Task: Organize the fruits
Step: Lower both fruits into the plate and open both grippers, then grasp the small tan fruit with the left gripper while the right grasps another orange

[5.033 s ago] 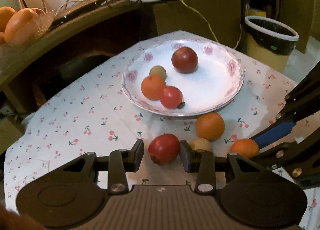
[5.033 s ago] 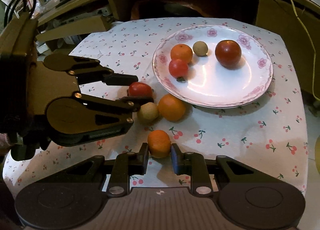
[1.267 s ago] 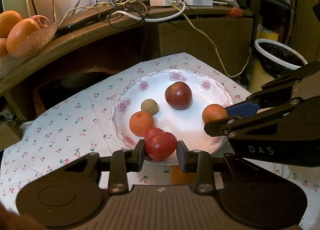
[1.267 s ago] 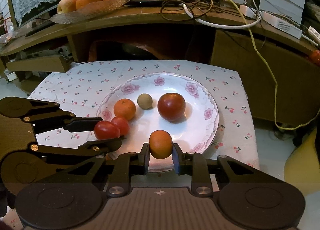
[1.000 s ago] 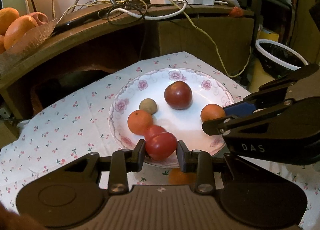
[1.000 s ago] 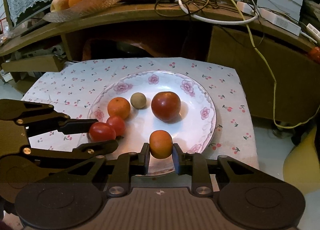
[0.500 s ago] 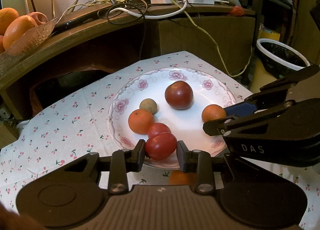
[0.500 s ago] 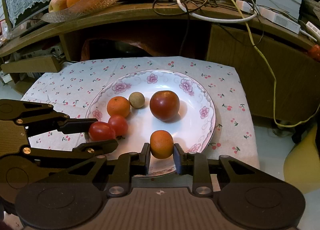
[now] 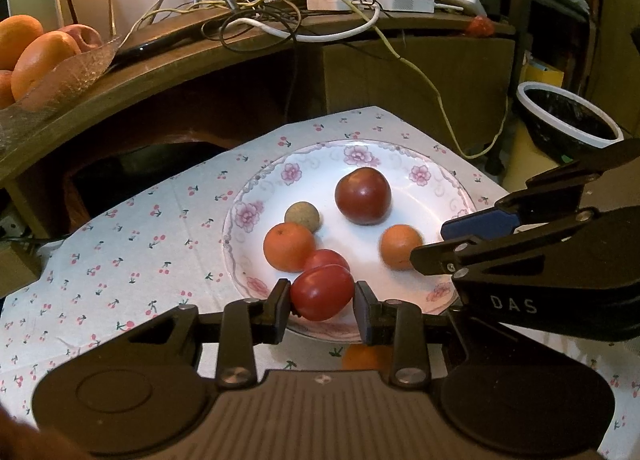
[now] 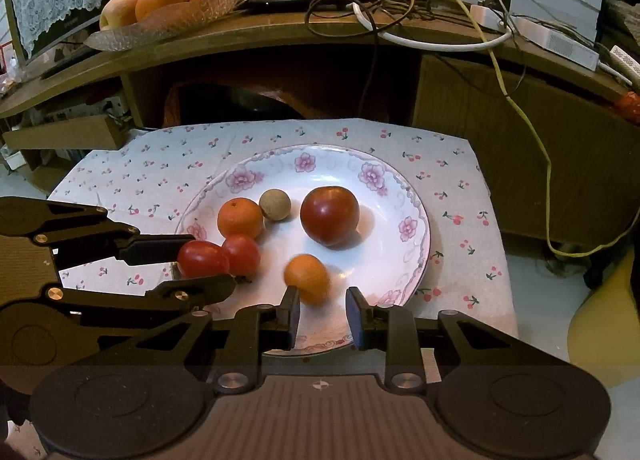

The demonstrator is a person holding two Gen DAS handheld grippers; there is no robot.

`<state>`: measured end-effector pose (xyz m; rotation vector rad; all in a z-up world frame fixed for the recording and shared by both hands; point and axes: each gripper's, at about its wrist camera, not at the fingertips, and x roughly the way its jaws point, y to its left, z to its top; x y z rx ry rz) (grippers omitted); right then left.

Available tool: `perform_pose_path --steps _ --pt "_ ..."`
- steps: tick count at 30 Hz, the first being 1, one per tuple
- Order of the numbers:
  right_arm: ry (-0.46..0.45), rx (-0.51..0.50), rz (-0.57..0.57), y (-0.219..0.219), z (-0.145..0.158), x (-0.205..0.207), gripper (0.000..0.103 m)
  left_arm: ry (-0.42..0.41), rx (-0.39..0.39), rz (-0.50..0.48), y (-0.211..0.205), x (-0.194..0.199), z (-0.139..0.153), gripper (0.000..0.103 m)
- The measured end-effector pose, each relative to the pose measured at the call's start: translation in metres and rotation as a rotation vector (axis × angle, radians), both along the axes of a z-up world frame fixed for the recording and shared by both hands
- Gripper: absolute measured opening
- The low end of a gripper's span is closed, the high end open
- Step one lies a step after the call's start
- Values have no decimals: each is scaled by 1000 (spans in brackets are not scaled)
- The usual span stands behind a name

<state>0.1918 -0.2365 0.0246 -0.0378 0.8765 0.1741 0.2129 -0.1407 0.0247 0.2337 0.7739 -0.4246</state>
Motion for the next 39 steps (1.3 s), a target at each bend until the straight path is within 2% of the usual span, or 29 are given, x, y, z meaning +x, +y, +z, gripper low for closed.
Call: perform_pose_path --steps 20,32,39 --pt "-17 15 1 -1 6 -6 36 -3 -17 14 7 -8 13 42" --pt "-9 20 34 2 9 -18 36 30 18 9 16 -37 10 43" --pt "20 33 90 9 10 -33 37 56 33 5 20 -52 1 43"
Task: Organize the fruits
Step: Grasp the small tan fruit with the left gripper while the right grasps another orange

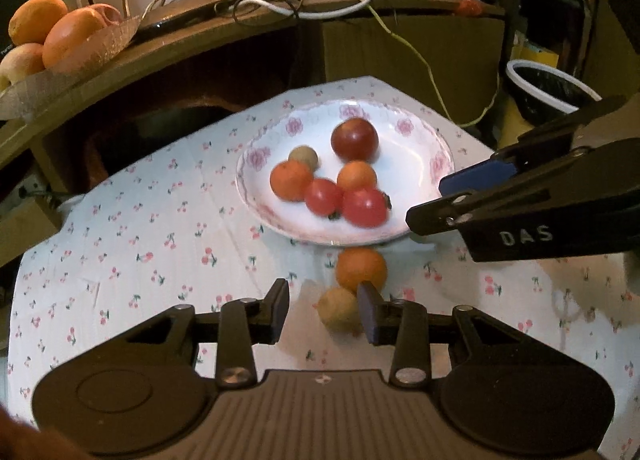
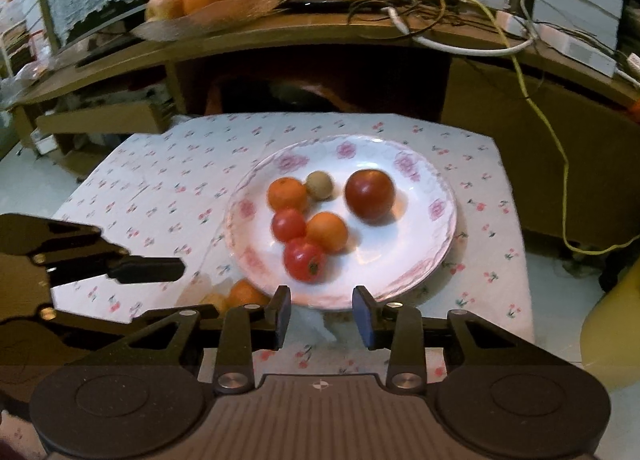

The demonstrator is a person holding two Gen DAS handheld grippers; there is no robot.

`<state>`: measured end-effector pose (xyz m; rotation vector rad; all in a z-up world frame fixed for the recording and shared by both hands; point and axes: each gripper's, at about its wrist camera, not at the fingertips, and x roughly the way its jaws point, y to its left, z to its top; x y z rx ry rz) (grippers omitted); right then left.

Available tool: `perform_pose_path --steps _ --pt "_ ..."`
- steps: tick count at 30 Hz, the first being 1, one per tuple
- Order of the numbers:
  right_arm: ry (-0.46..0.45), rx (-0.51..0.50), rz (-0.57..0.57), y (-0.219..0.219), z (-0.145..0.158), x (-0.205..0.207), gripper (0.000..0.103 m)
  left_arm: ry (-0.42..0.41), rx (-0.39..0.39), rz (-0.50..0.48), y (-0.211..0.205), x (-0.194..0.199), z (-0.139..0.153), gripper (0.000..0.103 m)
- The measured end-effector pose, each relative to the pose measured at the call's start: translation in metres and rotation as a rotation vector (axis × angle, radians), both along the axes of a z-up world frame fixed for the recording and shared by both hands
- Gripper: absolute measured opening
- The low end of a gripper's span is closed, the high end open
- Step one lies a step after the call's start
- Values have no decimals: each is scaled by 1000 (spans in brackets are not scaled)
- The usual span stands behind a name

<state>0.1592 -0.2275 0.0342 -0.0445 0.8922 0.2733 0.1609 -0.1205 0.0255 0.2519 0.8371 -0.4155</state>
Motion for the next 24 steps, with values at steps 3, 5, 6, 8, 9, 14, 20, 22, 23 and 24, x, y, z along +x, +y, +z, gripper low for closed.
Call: perform_pose_path --steps 3,5,6,8,9,14,20,22,23,24 --pt "-1 5 7 1 2 -5 37 6 4 -19 0 -2 -4 43" --pt "-8 13 4 -2 5 -6 37 9 5 -33 -2 -2 -7 43" --pt "-7 20 0 -4 7 -5 37 8 5 -40 -3 -2 -8 43" --pt "3 35 -8 -7 7 -5 37 13 14 -51 -6 -1 -13 43" --pt "8 38 -8 -7 6 -6 37 16 17 -54 -7 -1 -15 43" --pt "31 32 9 -6 3 -9 37 -3 27 -72 -16 1 -20 42" --pt "52 58 26 0 2 -7 37 1 19 -48 -8 1 -17 32" --pt "62 61 35 4 0 -6 37 -2 30 -51 -4 -2 -16 32" --pt "68 61 40 6 -1 -5 37 -3 31 -52 -1 -4 -15 32" --pt "74 62 44 9 -3 -4 37 -4 32 -53 3 -6 -14 32"
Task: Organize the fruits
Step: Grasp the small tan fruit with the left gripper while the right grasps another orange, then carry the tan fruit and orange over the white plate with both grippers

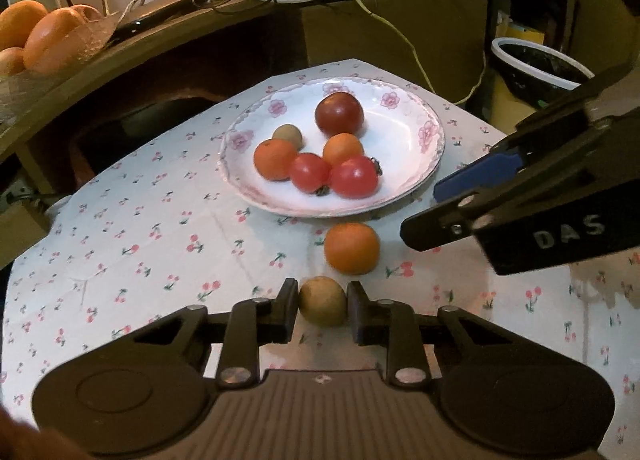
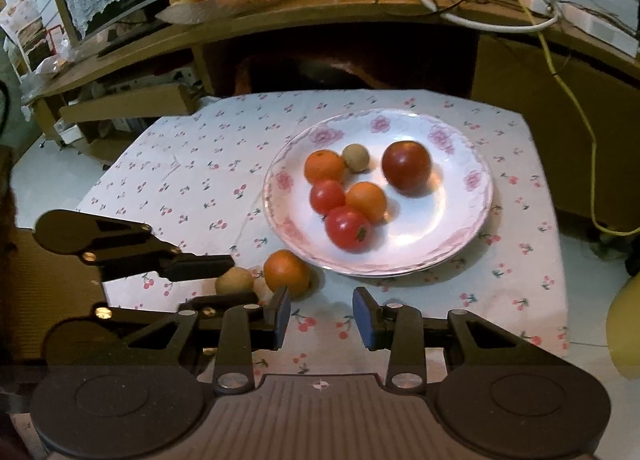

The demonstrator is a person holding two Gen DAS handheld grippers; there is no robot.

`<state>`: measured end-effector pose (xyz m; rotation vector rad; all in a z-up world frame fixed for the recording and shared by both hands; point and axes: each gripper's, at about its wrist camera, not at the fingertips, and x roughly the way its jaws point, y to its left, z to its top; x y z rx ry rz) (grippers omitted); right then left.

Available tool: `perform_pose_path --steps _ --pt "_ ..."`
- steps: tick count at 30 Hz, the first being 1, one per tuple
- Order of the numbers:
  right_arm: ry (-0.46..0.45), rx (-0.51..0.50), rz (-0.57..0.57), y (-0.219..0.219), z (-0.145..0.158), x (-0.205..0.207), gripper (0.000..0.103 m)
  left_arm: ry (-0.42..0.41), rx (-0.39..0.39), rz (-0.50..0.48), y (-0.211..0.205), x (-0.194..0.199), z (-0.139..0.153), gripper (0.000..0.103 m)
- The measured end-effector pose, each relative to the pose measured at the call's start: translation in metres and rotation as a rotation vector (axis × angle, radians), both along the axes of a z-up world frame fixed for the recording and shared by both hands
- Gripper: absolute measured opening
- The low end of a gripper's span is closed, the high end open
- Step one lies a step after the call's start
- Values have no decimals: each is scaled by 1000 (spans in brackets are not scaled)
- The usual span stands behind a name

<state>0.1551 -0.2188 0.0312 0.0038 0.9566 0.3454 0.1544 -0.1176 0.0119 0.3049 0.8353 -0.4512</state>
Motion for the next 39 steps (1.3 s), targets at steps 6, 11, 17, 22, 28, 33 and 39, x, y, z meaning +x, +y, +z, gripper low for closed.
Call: perform_pose_path --steps 6,11,17,22,28,33,39 --pt "16 12 25 18 -5 7 37 1 7 7 19 -7 2 32" --pt "23 -6 40 33 -15 17 39 10 1 -10 25 -11 1 32" --pt "24 -46 27 36 -25 26 40 21 2 -7 25 -9 -3 32" --pt "28 -45 22 33 -24 27 32 28 19 3 23 -7 -8 32" --pt "52 -17 36 27 -15 18 31 41 -9 2 25 -7 -5 32" --pt "53 -20 -9 13 -1 -11 31 41 -38 -29 21 -13 3 32" --pt "80 -75 -60 14 -12 -32 32 57 -39 -54 21 -26 -3 32"
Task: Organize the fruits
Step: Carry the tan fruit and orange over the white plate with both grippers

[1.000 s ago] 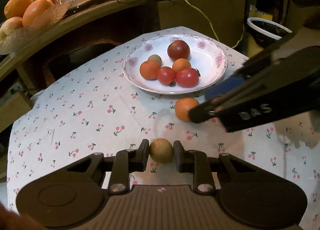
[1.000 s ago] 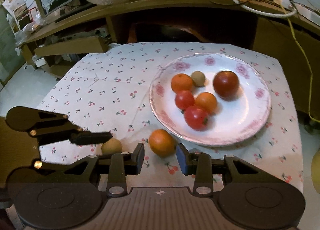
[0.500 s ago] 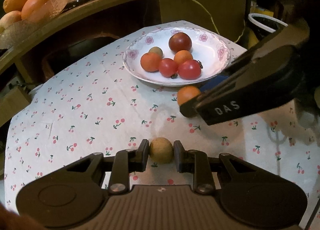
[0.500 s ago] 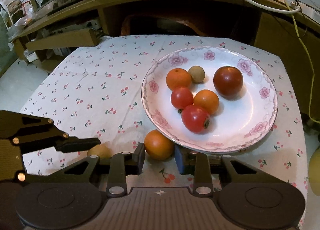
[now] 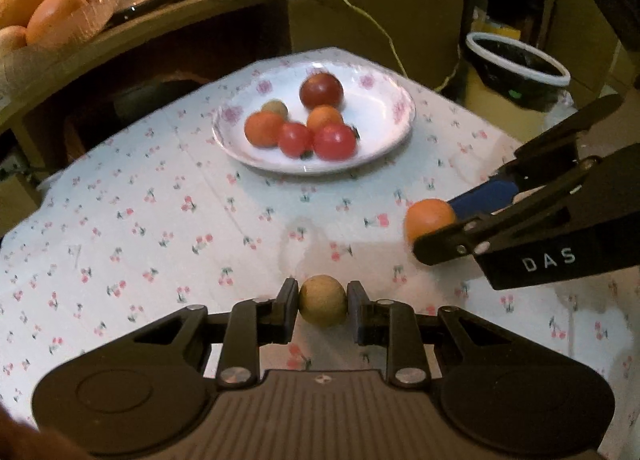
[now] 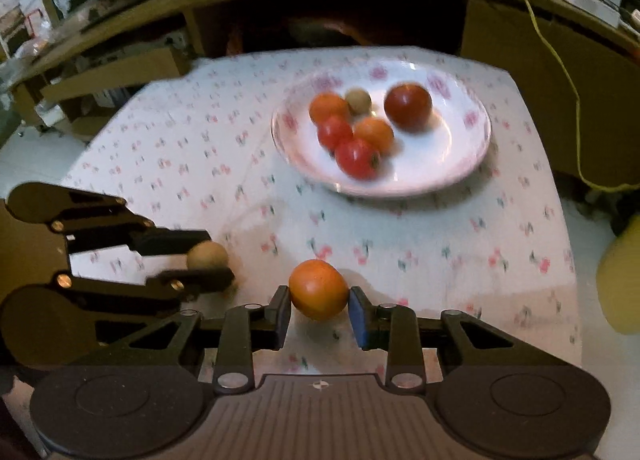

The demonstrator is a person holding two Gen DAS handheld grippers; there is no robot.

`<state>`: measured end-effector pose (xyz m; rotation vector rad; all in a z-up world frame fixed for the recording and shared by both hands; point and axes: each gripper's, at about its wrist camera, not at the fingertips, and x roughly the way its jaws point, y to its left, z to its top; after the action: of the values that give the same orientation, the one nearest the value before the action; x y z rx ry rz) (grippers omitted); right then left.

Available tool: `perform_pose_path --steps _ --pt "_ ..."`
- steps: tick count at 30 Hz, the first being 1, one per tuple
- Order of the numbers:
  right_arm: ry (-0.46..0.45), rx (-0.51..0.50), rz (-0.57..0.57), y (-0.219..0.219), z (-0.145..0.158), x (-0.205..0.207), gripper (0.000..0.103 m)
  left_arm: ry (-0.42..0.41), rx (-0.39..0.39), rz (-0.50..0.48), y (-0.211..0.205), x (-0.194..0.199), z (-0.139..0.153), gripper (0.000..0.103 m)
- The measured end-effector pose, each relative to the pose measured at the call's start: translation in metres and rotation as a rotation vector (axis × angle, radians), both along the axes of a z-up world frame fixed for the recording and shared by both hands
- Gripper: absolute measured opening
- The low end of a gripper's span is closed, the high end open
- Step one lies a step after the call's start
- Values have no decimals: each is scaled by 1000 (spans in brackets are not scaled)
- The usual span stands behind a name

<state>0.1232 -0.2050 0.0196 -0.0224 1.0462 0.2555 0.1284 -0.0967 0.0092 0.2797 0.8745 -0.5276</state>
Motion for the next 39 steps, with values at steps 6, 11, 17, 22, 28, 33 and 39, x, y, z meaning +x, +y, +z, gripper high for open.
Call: perform_pose_path --steps 6,11,17,22,28,33,39 --pt "-13 -6 10 5 -5 -2 38 -4 -1 -8 4 -3 -4 33" --pt "-19 5 17 3 -5 0 39 -13 17 -17 7 -6 -4 37" --pt "-17 13 34 2 -4 -1 39 -14 27 -13 4 -5 -3 37" --pt "-11 13 47 1 -4 -3 38 6 33 -4 6 -6 -3 37" --pt "-4 8 52 2 -4 -5 33 14 26 0 4 -5 -3 32" --pt "-15 27 73 6 2 -5 33 10 23 7 3 -2 -1 32" --pt "-64 52 53 6 16 2 33 -25 -9 19 -3 7 15 32"
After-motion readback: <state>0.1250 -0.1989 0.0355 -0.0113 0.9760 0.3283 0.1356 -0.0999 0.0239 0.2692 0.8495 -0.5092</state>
